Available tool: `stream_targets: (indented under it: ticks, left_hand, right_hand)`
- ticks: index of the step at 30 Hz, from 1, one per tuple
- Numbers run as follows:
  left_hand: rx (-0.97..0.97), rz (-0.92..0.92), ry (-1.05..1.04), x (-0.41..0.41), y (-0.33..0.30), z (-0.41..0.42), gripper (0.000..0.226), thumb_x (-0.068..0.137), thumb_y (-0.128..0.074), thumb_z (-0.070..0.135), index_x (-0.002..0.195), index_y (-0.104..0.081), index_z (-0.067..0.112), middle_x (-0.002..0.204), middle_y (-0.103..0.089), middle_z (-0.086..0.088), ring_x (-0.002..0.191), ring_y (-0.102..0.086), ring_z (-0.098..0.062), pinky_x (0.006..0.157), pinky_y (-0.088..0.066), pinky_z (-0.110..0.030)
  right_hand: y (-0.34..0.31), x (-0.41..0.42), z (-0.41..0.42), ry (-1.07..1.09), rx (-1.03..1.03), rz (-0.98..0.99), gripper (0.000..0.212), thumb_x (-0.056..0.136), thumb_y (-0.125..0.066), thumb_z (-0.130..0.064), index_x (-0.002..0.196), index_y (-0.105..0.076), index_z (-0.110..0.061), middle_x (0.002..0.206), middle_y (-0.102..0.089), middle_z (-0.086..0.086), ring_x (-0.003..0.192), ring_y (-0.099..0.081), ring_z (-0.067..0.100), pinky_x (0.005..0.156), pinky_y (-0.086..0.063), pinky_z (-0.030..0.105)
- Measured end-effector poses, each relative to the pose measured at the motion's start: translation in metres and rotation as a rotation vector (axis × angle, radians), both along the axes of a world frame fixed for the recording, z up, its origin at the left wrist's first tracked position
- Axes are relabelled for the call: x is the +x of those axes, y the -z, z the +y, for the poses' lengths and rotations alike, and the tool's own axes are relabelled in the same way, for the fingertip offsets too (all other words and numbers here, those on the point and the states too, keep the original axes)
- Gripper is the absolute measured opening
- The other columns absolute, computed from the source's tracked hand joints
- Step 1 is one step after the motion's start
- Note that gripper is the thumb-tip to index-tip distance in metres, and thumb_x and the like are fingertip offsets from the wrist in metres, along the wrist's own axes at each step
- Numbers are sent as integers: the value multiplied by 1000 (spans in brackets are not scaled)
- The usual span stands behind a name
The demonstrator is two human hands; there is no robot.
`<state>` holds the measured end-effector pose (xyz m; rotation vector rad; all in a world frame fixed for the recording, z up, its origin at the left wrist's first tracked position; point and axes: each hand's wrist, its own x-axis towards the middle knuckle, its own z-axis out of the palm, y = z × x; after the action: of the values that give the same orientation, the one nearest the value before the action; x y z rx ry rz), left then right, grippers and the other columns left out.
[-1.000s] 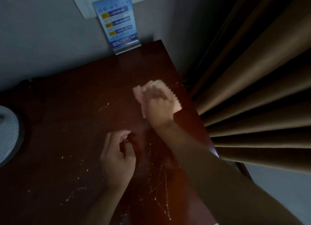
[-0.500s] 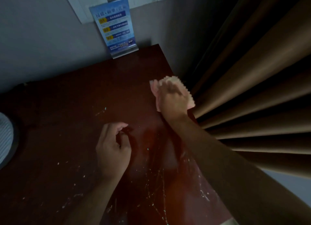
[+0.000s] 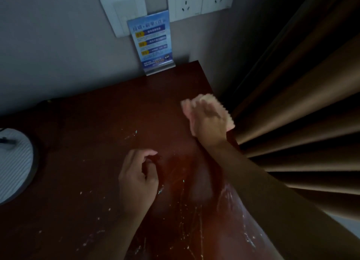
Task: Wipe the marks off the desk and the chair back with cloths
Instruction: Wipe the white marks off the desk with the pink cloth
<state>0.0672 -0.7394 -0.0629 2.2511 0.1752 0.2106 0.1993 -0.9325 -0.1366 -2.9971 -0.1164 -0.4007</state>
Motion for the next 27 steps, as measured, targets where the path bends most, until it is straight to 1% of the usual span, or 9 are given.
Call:
stream_targets:
  ticks: [3,5,7,10,15,18,23,25,27]
  left_hand:
    - [-12,12,5,-2,-3,5,34,87,-58,-7,101,-68,21,100,-59,24,97,-60,1,82,-50,-23]
    - [-31,6,11,-7,-3,11,31,86,-55,-4,99,-68,20,99,-62,18,95,-63,-6,79,-52,-28]
    - [-56,0,-5,-12,-1,17,29,85,-53,-1,98,-69,19,97,-64,14,92,-64,-10,77,-55,-36]
    - [-56,14,-34,-14,0,23,29,83,-50,5,96,-69,23,94,-63,15,84,-63,-13,73,-55,-41]
    - [-58,39,-101,-31,-3,55,29,86,-53,-2,96,-69,22,95,-63,16,91,-65,-11,78,-55,-41]
    - [-45,55,-172,-48,-2,79,30,86,-52,0,96,-68,23,96,-64,15,94,-65,-12,82,-56,-44]
    - [-74,78,-294,-70,-1,96,29,83,-49,8,93,-65,31,95,-65,15,94,-65,-12,84,-54,-46]
    - [-81,92,-322,-73,-3,98,31,84,-50,6,92,-64,32,94,-65,16,94,-64,-9,84,-54,-43]
    - [-102,117,-348,-77,-8,102,33,85,-51,5,93,-63,34,93,-65,16,92,-65,-8,82,-55,-43]
  right_hand:
    - [-15,16,-26,165,74,-1,45,93,-32,-33,113,-65,-10,107,-68,11,86,-70,29,66,-56,38]
    - [-17,2,-24,154,24,-24,47,95,-30,-31,116,-64,-7,111,-68,13,91,-69,27,72,-57,38]
    - [-7,-31,-9,69,-17,-7,43,102,-32,-30,122,-61,-6,116,-66,13,100,-66,27,87,-51,41]
    - [-6,-61,13,-52,160,-40,40,106,-37,-30,111,-67,-5,113,-70,13,102,-68,27,100,-48,41]
    - [-26,2,50,-69,253,169,56,92,-24,-36,120,-62,-5,122,-64,17,108,-61,37,87,-52,45]
    - [-41,17,107,-226,279,274,64,88,-19,-45,119,-62,-10,120,-63,14,107,-58,37,86,-46,45]
    - [-31,-87,128,-695,254,277,47,102,-28,-38,123,-62,-13,122,-65,13,114,-61,36,91,-51,47]
    - [-34,-86,120,-818,350,338,35,101,-41,-27,116,-60,-2,109,-61,33,95,-63,48,82,-56,38]
    - [-38,-50,114,-688,609,347,24,98,-45,-16,93,-54,6,82,-49,33,64,-59,36,64,-55,30]
